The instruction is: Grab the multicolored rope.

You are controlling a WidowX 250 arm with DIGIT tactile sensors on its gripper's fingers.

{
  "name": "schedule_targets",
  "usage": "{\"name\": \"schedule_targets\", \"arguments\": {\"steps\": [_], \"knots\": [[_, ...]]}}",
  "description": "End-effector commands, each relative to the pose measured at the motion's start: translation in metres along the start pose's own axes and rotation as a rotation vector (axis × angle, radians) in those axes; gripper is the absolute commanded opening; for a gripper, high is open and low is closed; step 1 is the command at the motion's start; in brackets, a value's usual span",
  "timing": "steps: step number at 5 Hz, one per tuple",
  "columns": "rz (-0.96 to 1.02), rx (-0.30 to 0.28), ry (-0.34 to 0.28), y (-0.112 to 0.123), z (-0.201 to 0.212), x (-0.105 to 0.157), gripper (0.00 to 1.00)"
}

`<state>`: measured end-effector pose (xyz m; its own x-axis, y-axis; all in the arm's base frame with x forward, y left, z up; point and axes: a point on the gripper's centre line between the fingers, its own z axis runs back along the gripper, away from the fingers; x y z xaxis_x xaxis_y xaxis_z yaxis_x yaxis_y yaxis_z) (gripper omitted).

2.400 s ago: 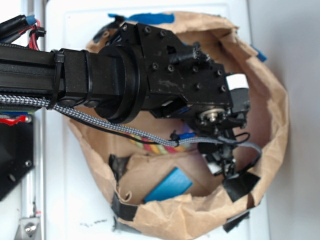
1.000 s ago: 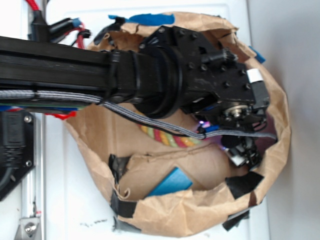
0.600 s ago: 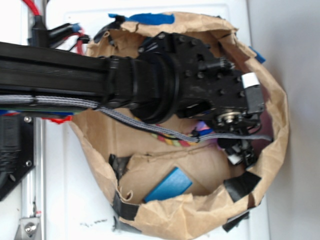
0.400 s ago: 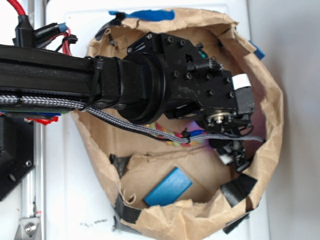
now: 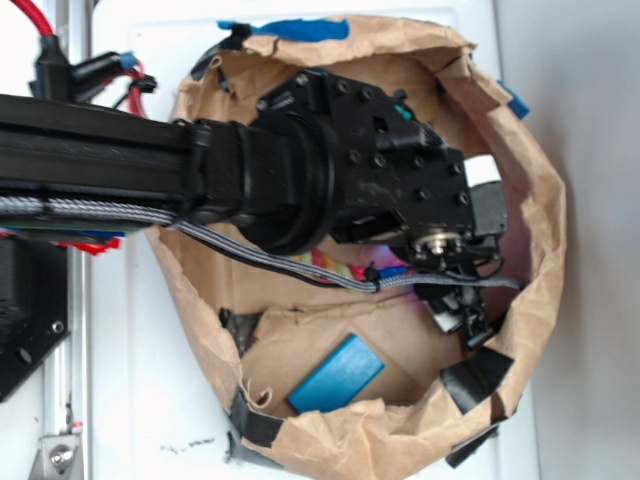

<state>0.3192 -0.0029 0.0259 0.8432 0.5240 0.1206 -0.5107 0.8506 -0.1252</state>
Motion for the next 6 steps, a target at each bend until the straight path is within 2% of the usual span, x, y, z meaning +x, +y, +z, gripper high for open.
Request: {"name": "schedule_targets", "arguments": {"steps": [1, 2, 3, 6], "knots": [[-0.036, 0.016, 0.015, -0.008, -0.012, -0.001, 1.00], [-0.055, 0.020, 0.015, -0.006, -0.018, -0.007, 0.96], [-0.035, 0.005, -0.006, -0.005, -0.011, -0.007, 0.00], [-0.012, -0.031, -0.008, 0.000, -0.005, -0.003, 0.00]]}}
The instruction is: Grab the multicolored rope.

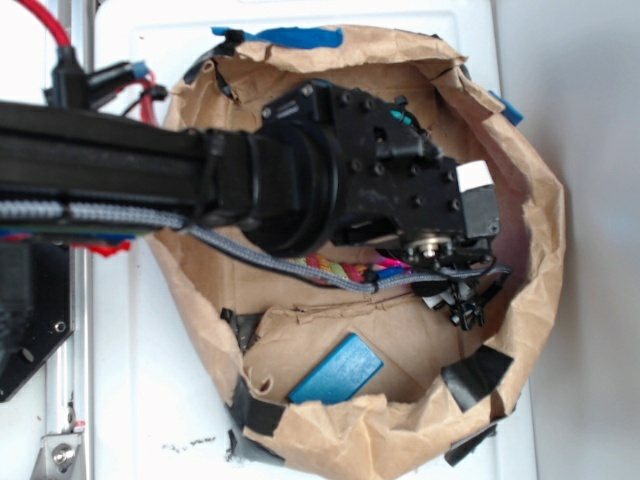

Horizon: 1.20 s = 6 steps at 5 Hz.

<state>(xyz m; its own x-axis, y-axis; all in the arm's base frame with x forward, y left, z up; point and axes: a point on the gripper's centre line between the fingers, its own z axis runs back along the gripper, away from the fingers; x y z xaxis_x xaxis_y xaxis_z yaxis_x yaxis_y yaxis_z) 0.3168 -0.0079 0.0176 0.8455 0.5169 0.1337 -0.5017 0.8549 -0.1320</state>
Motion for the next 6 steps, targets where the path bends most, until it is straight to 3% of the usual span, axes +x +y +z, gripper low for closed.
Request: {"name": "schedule_targets", "arguments": {"steps": [1, 2, 3, 4, 5, 6], "knots": [[0.007, -0.036, 0.008, 0.003, 0.006, 0.004, 0.00], [-0.011, 0.004, 0.019, 0.006, 0.021, 0.010, 0.00], [-0.090, -0.016, 0.016, 0.011, 0.063, 0.009, 0.00], [-0.261, -0.025, 0.011, 0.011, 0.115, -0.008, 0.00], [-0.352, -0.075, 0.066, 0.024, 0.149, -0.019, 0.00], [-0.440, -0.129, 0.083, 0.033, 0.179, -0.023, 0.00]]}}
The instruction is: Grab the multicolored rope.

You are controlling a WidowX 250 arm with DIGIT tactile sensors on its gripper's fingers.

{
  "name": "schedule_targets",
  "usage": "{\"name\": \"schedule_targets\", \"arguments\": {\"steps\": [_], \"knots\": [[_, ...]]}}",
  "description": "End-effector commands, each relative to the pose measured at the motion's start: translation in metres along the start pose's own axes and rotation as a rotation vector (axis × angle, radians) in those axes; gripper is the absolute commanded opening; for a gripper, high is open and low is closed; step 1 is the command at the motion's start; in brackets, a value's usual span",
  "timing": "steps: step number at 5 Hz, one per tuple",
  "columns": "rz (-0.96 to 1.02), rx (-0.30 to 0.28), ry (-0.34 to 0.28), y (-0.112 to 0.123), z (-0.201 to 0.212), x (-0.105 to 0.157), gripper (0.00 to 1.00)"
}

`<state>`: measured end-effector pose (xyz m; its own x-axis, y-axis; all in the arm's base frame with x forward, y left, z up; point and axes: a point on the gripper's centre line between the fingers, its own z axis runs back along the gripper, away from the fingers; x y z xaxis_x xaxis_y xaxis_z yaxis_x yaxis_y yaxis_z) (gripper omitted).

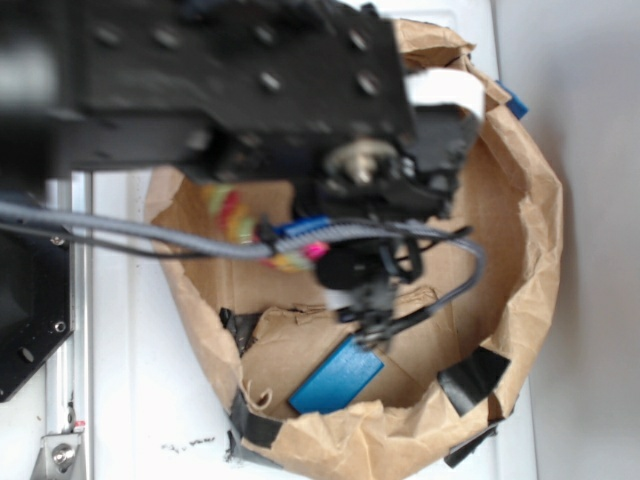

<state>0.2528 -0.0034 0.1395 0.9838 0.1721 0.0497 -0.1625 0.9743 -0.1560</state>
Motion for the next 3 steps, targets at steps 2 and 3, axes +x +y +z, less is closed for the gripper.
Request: {"name": "schedule_targets", "arguments": {"steps": [2, 3], "knots": [[-0.125, 0.014, -0.137, 0.004, 0.054, 0.002, 0.00], [-0.120, 0.064, -0.157, 0.000, 0.048, 0.001, 0.36]]}}
